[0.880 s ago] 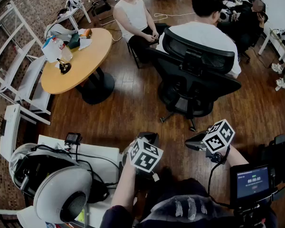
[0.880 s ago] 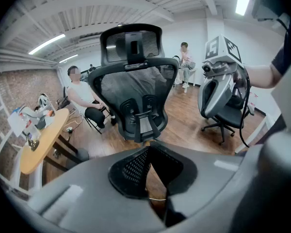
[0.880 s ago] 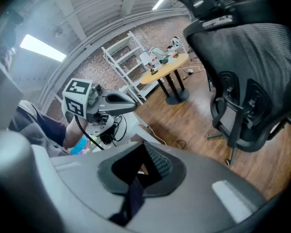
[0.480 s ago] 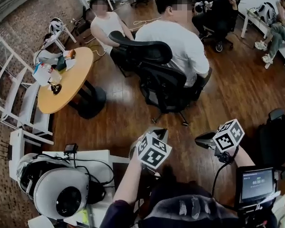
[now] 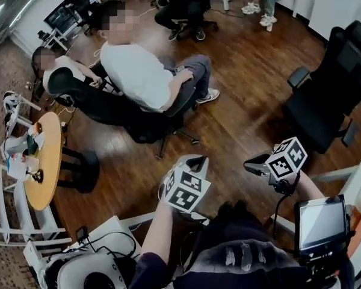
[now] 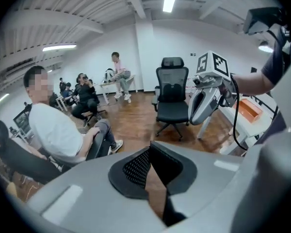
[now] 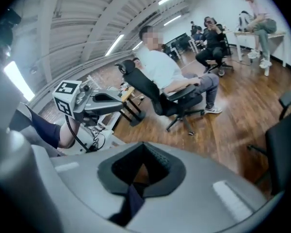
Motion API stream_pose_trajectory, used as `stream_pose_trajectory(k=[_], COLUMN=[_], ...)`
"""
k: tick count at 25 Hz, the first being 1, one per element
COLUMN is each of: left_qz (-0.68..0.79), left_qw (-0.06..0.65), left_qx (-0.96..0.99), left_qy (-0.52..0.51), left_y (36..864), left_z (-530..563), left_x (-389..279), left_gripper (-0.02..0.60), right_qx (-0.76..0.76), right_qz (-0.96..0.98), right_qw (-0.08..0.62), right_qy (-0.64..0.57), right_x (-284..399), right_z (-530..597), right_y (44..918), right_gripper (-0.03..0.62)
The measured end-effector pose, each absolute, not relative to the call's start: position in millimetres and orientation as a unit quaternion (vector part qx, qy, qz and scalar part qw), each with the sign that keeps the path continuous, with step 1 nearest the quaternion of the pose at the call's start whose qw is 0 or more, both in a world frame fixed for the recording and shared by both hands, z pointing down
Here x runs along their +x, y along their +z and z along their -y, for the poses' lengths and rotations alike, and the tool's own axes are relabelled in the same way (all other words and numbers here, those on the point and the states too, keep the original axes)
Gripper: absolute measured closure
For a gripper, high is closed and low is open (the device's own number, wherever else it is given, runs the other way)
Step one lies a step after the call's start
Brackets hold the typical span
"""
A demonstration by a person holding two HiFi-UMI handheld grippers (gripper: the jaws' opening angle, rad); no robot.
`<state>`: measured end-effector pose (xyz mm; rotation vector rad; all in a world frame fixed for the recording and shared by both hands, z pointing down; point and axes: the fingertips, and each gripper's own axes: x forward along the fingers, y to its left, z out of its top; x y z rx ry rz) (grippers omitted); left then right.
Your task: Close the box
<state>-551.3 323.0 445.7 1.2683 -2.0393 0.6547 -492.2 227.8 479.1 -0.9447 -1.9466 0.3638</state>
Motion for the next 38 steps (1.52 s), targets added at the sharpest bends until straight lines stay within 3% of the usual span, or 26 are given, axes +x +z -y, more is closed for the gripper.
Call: stream_pose_trajectory(k=[8, 16, 23, 38], left_qz=[0.685, 0.609, 0.579, 0.497], left_qw=[0.267, 0.204, 0.222, 0.220], left_qx=[0.633, 0.713, 0.743, 0.806], left_qy=[0.244, 0.281, 0.251, 0.235], left_y=[442.9, 414.7, 407.4, 441.4], left_z=[-193.6, -76.3, 0.4, 73.8], left_x=[-488.5, -338.5, -161.3, -55.0], left_gripper=[0.566, 0.566, 0.566, 0.566], right_qx=[-0.216, -0.124, -0.115, 0.011], right_qz=[0.846, 0.878, 0.879, 0.872], right_qw=[0.444, 0.402, 0.393, 0.391], right_qy=[0.202, 0.228, 0.245, 0.293], right_x=[-388.0, -241.8, -81.3, 34.0], right_z=[-142.4, -62.0, -4.0, 65.2], right_y=[470.1, 448.3, 439.6, 467.7], right_gripper=[0.589, 0.589, 0.589, 0.589])
